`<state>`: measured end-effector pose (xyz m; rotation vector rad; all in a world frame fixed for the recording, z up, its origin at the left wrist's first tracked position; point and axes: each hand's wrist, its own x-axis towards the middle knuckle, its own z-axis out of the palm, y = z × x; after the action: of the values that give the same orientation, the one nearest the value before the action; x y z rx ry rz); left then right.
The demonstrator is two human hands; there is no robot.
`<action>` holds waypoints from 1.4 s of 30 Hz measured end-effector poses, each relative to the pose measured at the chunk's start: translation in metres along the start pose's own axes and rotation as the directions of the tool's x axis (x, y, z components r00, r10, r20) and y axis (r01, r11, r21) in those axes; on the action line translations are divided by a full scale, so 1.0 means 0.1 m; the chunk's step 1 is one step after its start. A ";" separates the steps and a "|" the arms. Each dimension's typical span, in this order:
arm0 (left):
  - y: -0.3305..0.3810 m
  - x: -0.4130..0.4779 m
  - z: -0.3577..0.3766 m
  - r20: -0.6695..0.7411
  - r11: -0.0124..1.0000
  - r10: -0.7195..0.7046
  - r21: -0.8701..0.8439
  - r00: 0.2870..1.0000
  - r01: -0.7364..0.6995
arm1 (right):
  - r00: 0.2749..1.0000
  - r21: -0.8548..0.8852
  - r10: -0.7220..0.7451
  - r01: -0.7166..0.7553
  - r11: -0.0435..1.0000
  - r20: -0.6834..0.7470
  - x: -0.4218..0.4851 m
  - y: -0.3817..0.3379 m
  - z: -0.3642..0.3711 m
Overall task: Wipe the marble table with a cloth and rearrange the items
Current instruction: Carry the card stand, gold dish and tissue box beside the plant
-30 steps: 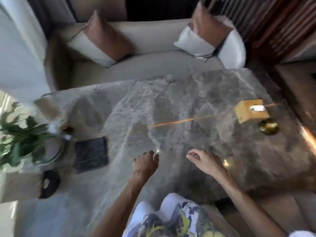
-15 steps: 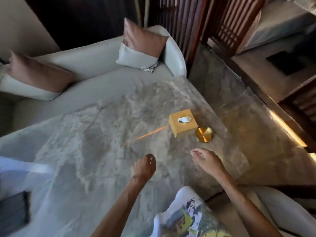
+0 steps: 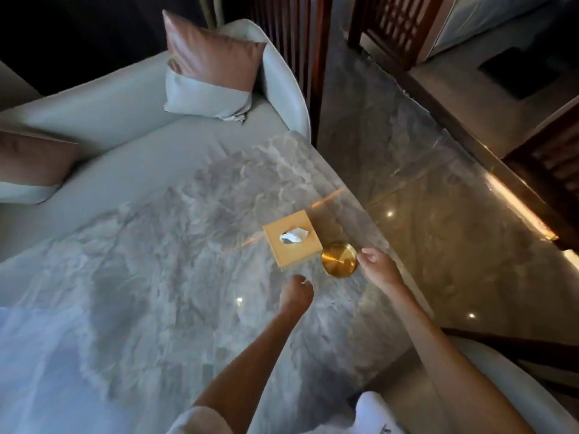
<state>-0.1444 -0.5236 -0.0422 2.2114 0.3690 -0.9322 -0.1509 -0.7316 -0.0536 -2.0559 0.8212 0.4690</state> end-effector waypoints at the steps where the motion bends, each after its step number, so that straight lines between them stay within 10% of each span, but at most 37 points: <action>1: 0.09 0.08 0.07 0.008 1.000 -0.012 -0.026 1.000 0.012 | 1.000 0.007 0.028 -0.028 1.000 0.014 0.15 0.02 0.03; 18: 0.31 0.52 0.50 0.225 0.826 -0.006 -0.548 0.974 0.132 | 0.982 0.297 0.158 -0.182 0.937 0.104 0.33 0.16 0.27; 32: -1.39 -0.67 -0.63 -0.202 0.702 -0.147 -0.711 0.968 -0.042 | 0.926 0.334 -0.123 -0.004 0.943 0.357 -1.06 -0.45 1.45; 42: -3.28 -1.87 -1.65 -0.391 0.427 -0.509 -0.888 0.767 -0.169 | 0.672 0.106 -0.268 0.273 0.956 0.690 -2.26 -1.24 3.58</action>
<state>-0.3527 -0.1722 0.0112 1.3348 1.1557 0.0736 -0.2362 -0.2985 -0.0529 -1.7394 0.0418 0.9984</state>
